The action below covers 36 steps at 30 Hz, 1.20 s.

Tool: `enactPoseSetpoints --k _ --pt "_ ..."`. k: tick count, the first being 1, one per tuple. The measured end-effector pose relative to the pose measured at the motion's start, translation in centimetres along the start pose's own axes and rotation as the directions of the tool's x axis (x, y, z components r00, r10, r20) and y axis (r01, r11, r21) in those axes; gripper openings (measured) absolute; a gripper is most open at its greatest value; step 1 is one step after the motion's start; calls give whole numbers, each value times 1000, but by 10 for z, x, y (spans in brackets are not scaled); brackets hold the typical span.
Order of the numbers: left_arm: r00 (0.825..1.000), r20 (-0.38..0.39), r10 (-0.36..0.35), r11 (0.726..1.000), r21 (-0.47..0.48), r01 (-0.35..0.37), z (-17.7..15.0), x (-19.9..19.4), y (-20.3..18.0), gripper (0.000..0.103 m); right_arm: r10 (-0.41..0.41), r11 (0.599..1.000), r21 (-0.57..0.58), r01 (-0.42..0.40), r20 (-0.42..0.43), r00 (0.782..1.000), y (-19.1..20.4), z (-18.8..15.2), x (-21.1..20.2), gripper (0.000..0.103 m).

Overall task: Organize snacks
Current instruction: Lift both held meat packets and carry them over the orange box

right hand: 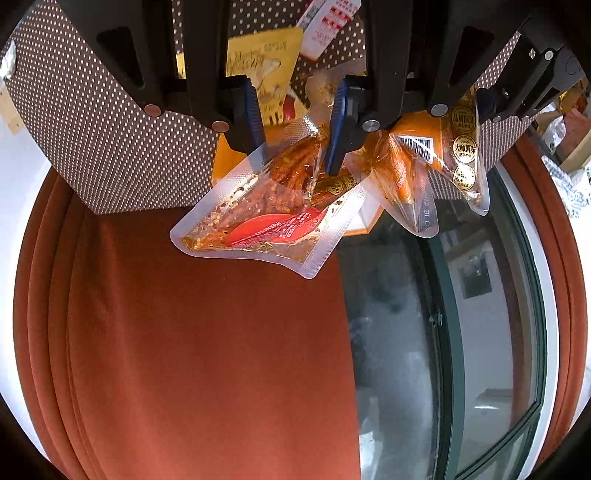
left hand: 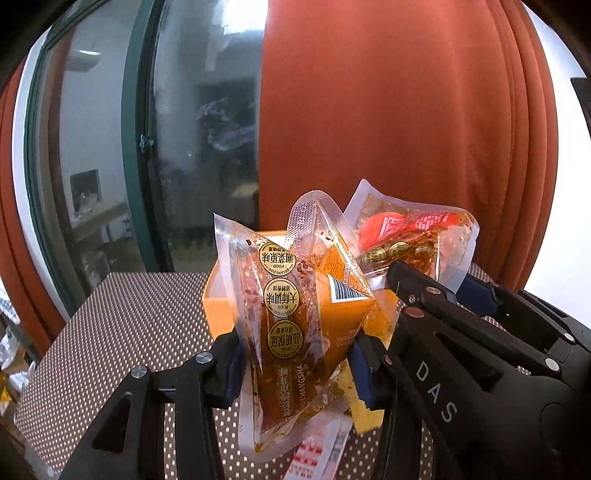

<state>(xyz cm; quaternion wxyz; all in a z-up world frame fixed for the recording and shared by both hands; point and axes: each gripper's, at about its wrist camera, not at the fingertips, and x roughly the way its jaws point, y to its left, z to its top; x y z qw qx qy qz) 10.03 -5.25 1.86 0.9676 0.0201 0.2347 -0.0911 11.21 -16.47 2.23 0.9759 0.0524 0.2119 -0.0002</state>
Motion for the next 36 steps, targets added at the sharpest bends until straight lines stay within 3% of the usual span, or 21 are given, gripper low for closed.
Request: enactPoseSetpoints --k 11,24,32,36 --pt "997 69 24 1000 -3 -24 39 27 8 48 27 999 20 -28 81 996 -7 36 21 35" --pt "998 34 45 999 -21 -45 73 103 28 48 40 997 65 -47 102 994 -8 39 36 35" --pt "997 -2 76 997 -19 -76 75 149 24 48 82 992 86 -87 63 995 -17 41 87 35" --pt "997 -41 67 997 -36 -69 69 179 26 48 53 992 111 -54 14 999 -27 34 115 35"
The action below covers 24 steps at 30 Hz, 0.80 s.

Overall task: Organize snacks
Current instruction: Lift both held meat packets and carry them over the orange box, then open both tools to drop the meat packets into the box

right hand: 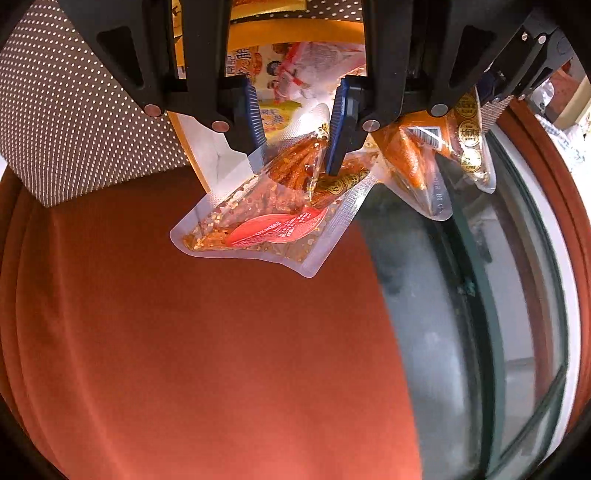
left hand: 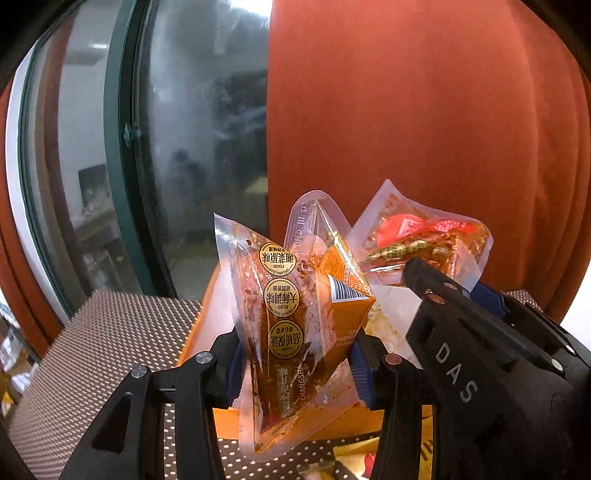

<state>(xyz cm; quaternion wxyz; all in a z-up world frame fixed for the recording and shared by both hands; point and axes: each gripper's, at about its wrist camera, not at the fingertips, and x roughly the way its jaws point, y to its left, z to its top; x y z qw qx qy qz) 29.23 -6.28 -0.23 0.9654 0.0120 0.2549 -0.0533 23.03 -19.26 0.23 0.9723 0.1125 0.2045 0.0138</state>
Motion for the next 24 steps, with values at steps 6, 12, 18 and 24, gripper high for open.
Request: enactPoseSetpoints --k 6,12,18,24 --pt "1000 -10 -5 1000 5 5 -2 25 -7 48 -57 998 3 57 -15 998 -12 -4 23 35" --pt "998 -57 5 1000 -1 -5 -3 64 -14 49 -157 987 -34 157 4 988 -19 -7 34 35" --pt "987 -161 9 1000 6 -8 -10 97 -12 57 -205 978 -46 203 -49 978 -25 -13 58 35" --pt "974 -221 -40 999 -20 36 -20 111 3 68 -195 980 -57 191 -86 977 -19 -17 76 35"
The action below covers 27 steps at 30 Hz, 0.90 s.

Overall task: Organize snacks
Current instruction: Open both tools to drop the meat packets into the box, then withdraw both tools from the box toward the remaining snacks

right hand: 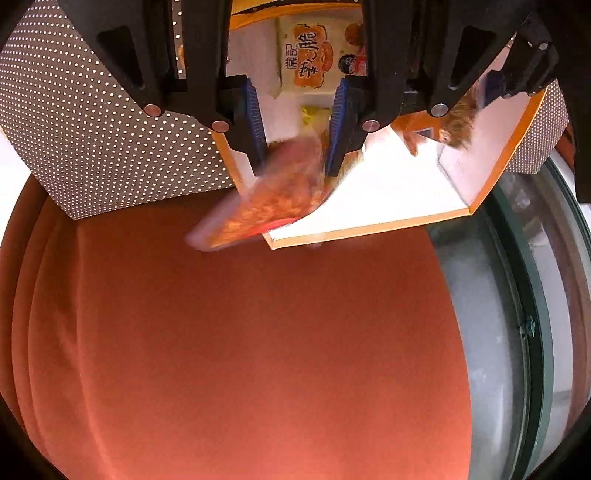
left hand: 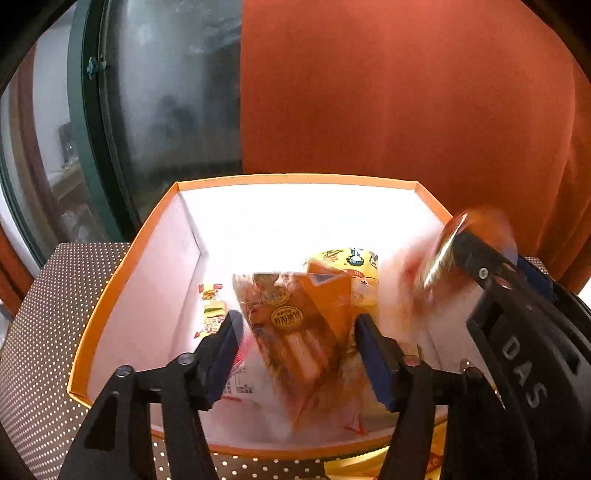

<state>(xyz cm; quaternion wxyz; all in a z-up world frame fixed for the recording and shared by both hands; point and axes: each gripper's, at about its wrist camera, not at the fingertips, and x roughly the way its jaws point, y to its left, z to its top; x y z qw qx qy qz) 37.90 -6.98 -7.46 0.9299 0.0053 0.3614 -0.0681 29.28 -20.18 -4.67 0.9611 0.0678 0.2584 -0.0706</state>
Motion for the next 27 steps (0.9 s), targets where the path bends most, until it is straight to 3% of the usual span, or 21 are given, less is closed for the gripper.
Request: enactPoseSetpoints --k 4,12,17,22,24,27 --pt "998 56 8 1000 15 -9 -4 -13 7 87 22 1000 -10 -22 -13 1000 7 -4 0 29" --pt "998 49 27 999 21 -28 -10 -18 29 89 86 993 -76 -87 -26 996 38 -10 0 29" --pt "999 44 24 999 24 -25 -12 -22 35 89 153 987 -40 -156 -77 985 46 -15 5 29" --pt "998 57 8 999 32 -10 -18 -40 28 89 163 985 -48 -168 -93 982 45 -17 -4 30" --pt "998 68 12 999 42 -15 -22 -51 27 89 153 986 -55 -158 -91 984 47 -18 -10 36" --pt "997 82 7 998 54 -11 -23 -65 22 89 146 987 -53 -151 -91 985 49 -18 -21 60"
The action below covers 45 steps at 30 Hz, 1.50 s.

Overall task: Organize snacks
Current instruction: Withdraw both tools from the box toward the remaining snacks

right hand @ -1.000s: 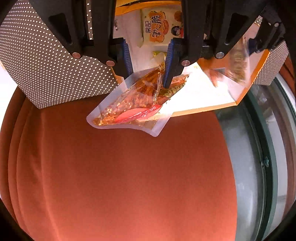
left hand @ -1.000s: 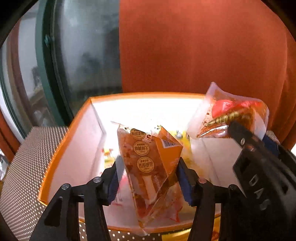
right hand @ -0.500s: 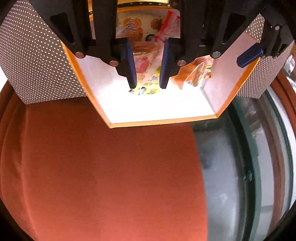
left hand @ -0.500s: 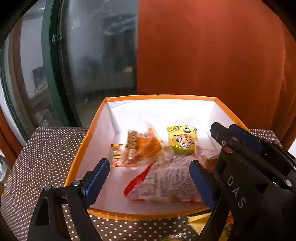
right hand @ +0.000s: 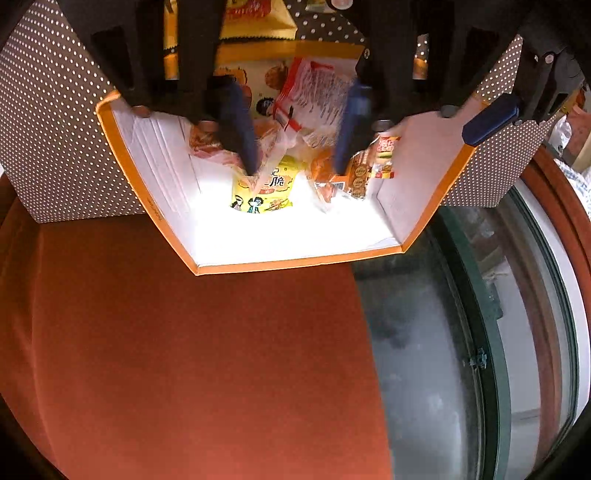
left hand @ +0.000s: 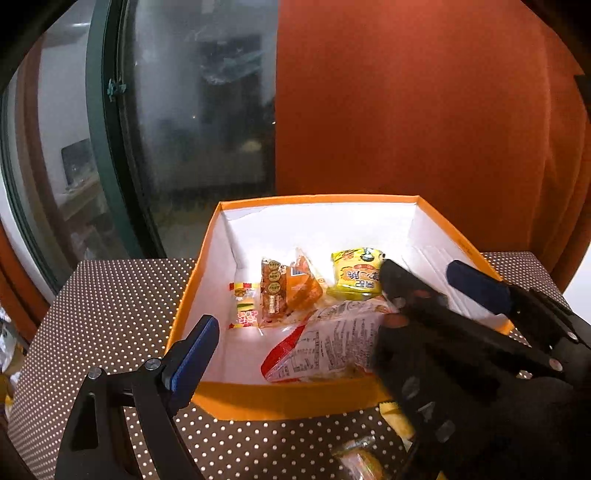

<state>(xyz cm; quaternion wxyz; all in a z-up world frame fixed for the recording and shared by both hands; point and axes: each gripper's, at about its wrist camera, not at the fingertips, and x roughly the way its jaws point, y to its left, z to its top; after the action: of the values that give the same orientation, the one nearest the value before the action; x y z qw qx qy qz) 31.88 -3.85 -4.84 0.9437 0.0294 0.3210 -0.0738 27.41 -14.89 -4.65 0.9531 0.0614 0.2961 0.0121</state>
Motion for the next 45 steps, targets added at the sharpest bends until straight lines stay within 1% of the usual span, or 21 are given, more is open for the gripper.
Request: enactPoseSetpoints --k 1,2,8,10,11,18,22,26,28,34,38,40,43,45 --pt "1000 6 1 1000 2 -1 0 -6 -1 90 -1 1000 1 1 9 1000 1 0 -5 68" --pt "1000 12 1 1000 4 -1 0 -12 -1 90 2 1000 2 -2 21 1000 2 -1 -11 71" --pt "999 39 -10 1000 -12 10 -3 -46 -5 91 -13 999 -30 14 43 999 9 3 -41 83" --pt "999 45 -18 1000 -24 19 -5 -58 -6 91 -21 999 -39 23 55 998 11 3 -53 89" --pt "999 47 -20 999 -29 22 -5 -62 -7 91 -23 999 -42 25 60 998 11 3 -57 91" --pt "997 71 -34 998 -42 37 -15 -101 -16 91 -34 998 -44 38 87 996 10 -1 -97 92" --pt "997 77 -32 998 -46 35 -23 -117 -21 91 -41 999 -10 42 69 997 6 -7 -114 92" --pt "996 85 -24 998 -53 28 -34 -133 -26 91 -46 998 -42 49 61 997 6 -13 -128 92" --pt "996 83 -33 998 -58 38 -41 -139 -30 91 -48 997 -56 51 54 997 6 -17 -133 92" --pt "997 77 -25 999 -33 28 -58 -147 -42 91 -48 997 -53 51 61 997 -2 -37 -152 92" --pt "996 66 -60 998 -30 62 -73 -153 -49 89 -54 997 -42 57 79 995 -9 -52 -162 92" --pt "995 68 -66 997 -36 69 -80 -157 -51 90 -52 998 -35 55 84 995 -11 -58 -168 92" --pt "995 70 -76 996 -37 79 -91 -163 -55 90 -72 996 -42 76 95 993 -13 -68 -176 92" --pt "995 74 -70 997 -30 73 -97 -167 -59 90 -75 996 -44 79 92 993 -15 -74 -181 92"
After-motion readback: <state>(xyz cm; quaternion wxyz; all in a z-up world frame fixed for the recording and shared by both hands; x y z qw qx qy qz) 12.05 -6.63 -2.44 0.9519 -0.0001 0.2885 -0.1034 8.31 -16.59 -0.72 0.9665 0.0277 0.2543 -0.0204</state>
